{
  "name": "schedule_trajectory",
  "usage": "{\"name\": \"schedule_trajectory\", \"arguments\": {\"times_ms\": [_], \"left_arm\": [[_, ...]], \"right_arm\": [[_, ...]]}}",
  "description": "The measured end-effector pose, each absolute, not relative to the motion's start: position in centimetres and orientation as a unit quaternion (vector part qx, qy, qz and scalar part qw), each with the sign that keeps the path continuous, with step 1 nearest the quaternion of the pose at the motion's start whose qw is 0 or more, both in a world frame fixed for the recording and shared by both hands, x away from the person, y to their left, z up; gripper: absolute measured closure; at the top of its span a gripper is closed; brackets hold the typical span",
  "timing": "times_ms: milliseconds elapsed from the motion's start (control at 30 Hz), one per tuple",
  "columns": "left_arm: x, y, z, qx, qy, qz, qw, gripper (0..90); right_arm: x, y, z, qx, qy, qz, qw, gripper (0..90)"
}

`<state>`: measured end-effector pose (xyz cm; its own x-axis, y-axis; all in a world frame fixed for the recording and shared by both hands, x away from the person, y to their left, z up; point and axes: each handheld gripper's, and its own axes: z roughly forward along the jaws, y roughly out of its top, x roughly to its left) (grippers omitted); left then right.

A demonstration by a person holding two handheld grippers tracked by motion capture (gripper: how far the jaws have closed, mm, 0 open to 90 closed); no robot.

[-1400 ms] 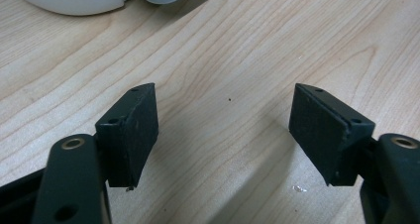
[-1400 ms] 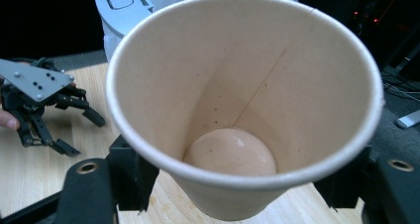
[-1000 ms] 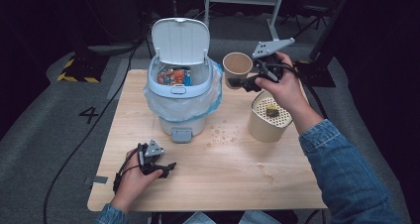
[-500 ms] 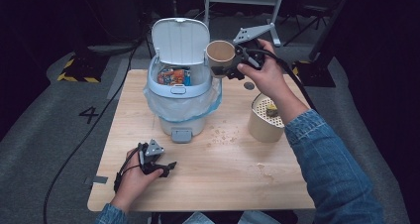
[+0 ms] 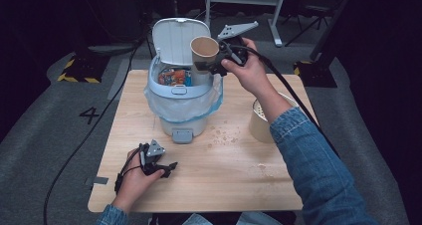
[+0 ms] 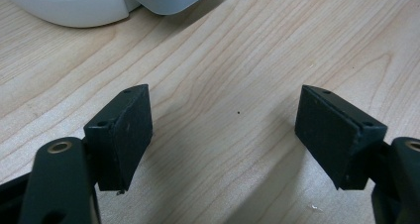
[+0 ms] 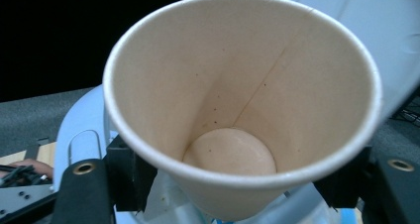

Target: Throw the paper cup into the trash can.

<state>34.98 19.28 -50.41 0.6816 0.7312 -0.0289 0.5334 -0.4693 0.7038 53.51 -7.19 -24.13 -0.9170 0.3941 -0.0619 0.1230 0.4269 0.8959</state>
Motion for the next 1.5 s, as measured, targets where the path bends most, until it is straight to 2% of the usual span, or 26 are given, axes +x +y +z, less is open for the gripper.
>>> {"name": "schedule_trajectory", "arguments": {"times_ms": [600,667,733,767,800,833,867,967,1133,1500], "left_arm": [[35.4,19.3,-50.4,0.848,0.37,0.139,0.353,22.6],[35.4,19.3,-50.4,0.848,0.369,0.14,0.353,22.6],[35.4,19.3,-50.4,0.848,0.369,0.14,0.354,22.6],[35.4,19.3,-50.4,0.848,0.369,0.141,0.353,22.6],[35.4,19.3,-50.4,0.848,0.369,0.14,0.353,22.6],[35.4,19.3,-50.4,0.848,0.369,0.14,0.354,22.5],[35.4,19.3,-50.4,0.848,0.369,0.14,0.354,22.6],[35.4,19.3,-50.4,0.848,0.369,0.14,0.353,22.5],[35.4,19.3,-50.4,0.848,0.368,0.14,0.353,22.5],[35.1,19.6,-50.1,0.85,0.372,0.147,0.343,26.5]], "right_arm": [[54.8,-3.9,-26.6,0.162,0.858,0.472,0.123,29.6],[54.8,-3.5,-26.9,0.149,0.868,0.457,0.121,26.6],[54.8,-3.3,-26.9,0.144,0.863,0.468,0.126,12.0],[54.8,-3.3,-26.9,0.145,0.86,0.475,0.12,12.0],[54.8,-3.4,-26.9,0.143,0.856,0.483,0.114,17.2],[54.8,-3.4,-26.8,0.141,0.851,0.491,0.119,18.7],[54.7,-3.4,-26.8,0.146,0.845,0.497,0.133,15.1],[54.3,-4.0,-26.3,0.139,0.844,0.496,0.152,15.3],[53.6,-5.2,-25.5,0.135,0.845,0.493,0.157,16.1],[50.2,-10.9,-23.3,0.139,0.846,0.49,0.157,20.3]]}}
